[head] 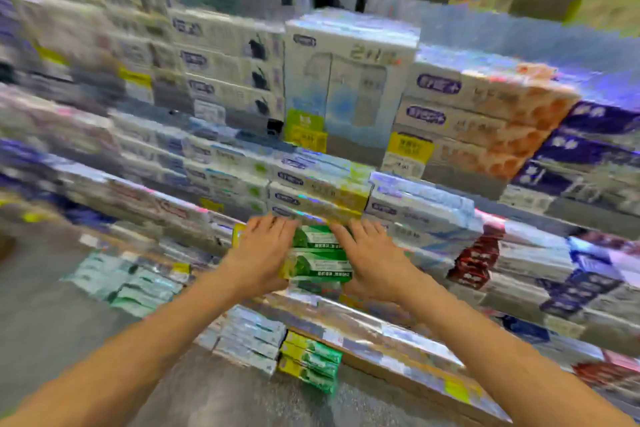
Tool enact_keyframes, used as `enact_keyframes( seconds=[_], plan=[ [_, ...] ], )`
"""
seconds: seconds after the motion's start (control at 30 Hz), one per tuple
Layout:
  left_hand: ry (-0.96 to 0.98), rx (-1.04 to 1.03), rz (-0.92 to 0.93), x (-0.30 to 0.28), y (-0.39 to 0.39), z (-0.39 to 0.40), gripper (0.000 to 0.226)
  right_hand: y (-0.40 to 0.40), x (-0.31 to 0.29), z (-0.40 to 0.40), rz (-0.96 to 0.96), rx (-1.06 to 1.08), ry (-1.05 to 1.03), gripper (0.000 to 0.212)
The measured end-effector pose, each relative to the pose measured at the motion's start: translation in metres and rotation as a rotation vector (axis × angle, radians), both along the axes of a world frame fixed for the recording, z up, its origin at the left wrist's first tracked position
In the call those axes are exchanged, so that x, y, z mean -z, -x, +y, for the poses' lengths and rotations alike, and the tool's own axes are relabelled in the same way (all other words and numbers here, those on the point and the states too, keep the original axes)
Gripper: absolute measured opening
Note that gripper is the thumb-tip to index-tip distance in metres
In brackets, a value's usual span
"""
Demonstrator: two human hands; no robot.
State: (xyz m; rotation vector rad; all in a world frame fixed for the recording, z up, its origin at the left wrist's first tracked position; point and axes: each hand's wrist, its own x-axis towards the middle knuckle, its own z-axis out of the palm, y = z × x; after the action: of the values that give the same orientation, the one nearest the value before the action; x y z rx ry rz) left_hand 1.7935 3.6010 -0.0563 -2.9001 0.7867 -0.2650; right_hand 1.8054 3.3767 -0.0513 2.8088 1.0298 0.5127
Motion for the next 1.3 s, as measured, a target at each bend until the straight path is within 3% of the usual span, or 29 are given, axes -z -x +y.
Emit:
enact_keyframes(
  seconds=[0.13, 0.27, 0.43, 0.6, 0.73, 0.83, 0.9, 0.97, 1.07, 1.13, 1.23, 1.3],
  plan=[
    [0.022, -0.189, -0.163, -0.113, 0.048, 0.045, 0.107, -0.003, -0.114, 0.049, -0.086, -0.207, -0.015, 0.097],
    [0.025, -0.416, -0.280, -0.189, 0.116, 0.097, 0.101, 0.015, -0.192, 0.118, -0.215, -0.474, -0.095, 0.091],
    [0.048, -0.737, -0.440, -0.226, 0.234, 0.149, 0.093, 0.079, -0.228, 0.211, -0.301, -0.721, -0.274, 0.084],
    [0.067, -1.059, -0.530, -0.228, 0.365, 0.192, 0.090, 0.171, -0.235, 0.309, -0.189, -0.918, -0.409, 0.094],
    [0.199, -1.353, -0.584, -0.216, 0.478, 0.232, 0.089, 0.277, -0.226, 0.390, 0.266, -0.910, -0.666, 0.106],
    [0.281, -1.512, -0.597, -0.210, 0.555, 0.259, 0.092, 0.371, -0.209, 0.435, 0.997, -0.810, -0.749, 0.108],
    [0.317, -1.583, -0.590, -0.203, 0.597, 0.276, 0.092, 0.433, -0.192, 0.461, 1.461, -0.713, -0.629, 0.081],
    [0.371, -1.606, -0.578, -0.193, 0.622, 0.288, 0.090, 0.485, -0.172, 0.485, 1.739, -0.706, -0.604, 0.046],
    [0.492, -1.617, -0.532, -0.176, 0.630, 0.304, 0.095, 0.531, -0.155, 0.514, 1.980, -0.579, -0.906, 0.021],
    [0.619, -1.614, -0.485, -0.163, 0.626, 0.314, 0.095, 0.541, -0.149, 0.529, 2.039, -0.458, -1.105, 0.030],
    [0.802, -1.486, -0.436, -0.140, 0.624, 0.335, 0.098, 0.538, -0.131, 0.553, 1.934, -0.374, -1.119, 0.050],
    [0.939, -1.433, -0.363, -0.131, 0.626, 0.354, 0.093, 0.529, -0.120, 0.569, 1.904, -0.341, -1.063, 0.048]
  ],
)
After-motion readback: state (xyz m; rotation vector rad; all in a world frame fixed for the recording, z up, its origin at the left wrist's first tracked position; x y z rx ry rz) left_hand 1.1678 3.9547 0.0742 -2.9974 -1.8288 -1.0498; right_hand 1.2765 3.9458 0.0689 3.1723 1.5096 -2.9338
